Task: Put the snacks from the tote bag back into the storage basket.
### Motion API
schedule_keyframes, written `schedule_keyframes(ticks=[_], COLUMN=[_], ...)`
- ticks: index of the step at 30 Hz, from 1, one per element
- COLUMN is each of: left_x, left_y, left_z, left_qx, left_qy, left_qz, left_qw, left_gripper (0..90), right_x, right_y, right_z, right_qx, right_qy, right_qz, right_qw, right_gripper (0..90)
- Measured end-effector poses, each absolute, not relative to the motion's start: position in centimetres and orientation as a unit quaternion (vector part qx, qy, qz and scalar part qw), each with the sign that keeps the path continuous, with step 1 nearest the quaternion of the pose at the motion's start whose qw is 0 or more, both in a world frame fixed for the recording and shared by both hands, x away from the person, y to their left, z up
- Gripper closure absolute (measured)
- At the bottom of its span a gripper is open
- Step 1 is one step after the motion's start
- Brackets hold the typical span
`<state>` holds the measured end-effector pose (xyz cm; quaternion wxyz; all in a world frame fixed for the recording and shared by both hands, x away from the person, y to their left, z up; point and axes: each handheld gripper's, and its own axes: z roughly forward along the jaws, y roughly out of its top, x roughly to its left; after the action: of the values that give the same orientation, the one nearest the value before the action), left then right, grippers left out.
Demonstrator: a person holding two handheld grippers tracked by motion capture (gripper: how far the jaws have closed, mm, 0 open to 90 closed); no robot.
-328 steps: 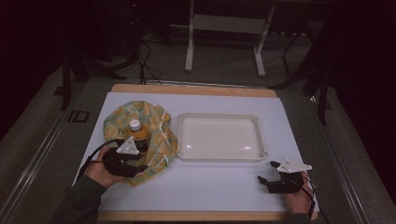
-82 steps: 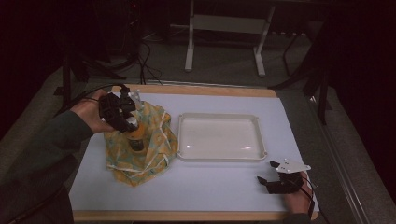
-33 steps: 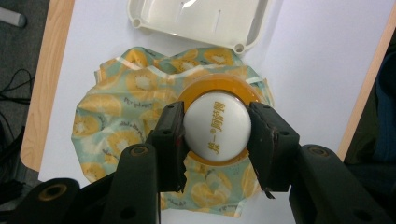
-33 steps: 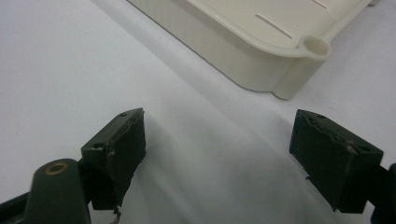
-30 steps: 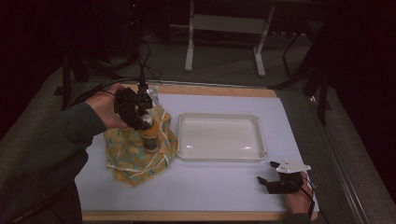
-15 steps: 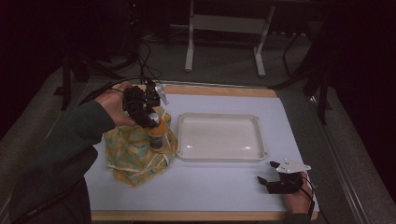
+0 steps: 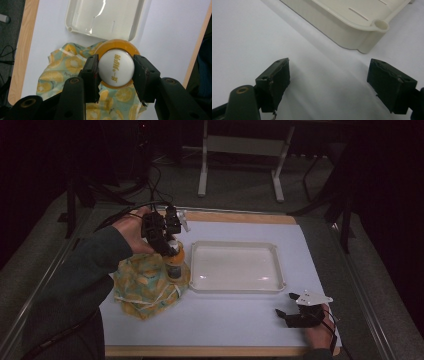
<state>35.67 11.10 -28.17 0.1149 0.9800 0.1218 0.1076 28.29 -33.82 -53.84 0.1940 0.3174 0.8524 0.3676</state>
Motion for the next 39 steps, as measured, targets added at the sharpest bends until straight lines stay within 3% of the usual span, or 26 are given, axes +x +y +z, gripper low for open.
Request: schedule_keyframes(ticks=[39], left_x=[36.5], left_y=[7.2], left_z=[-28.6], left_qx=[0.984], left_qy=[0.100], left_qz=[0.097], left_qw=[0.114], left_gripper=[58.8], right_x=[28.3], right_y=[-33.8], right_z=[-53.8], right_qx=[0.316], right_qy=[0.852], right_qz=[0.368], right_qw=[0.195], right_gripper=[18.0])
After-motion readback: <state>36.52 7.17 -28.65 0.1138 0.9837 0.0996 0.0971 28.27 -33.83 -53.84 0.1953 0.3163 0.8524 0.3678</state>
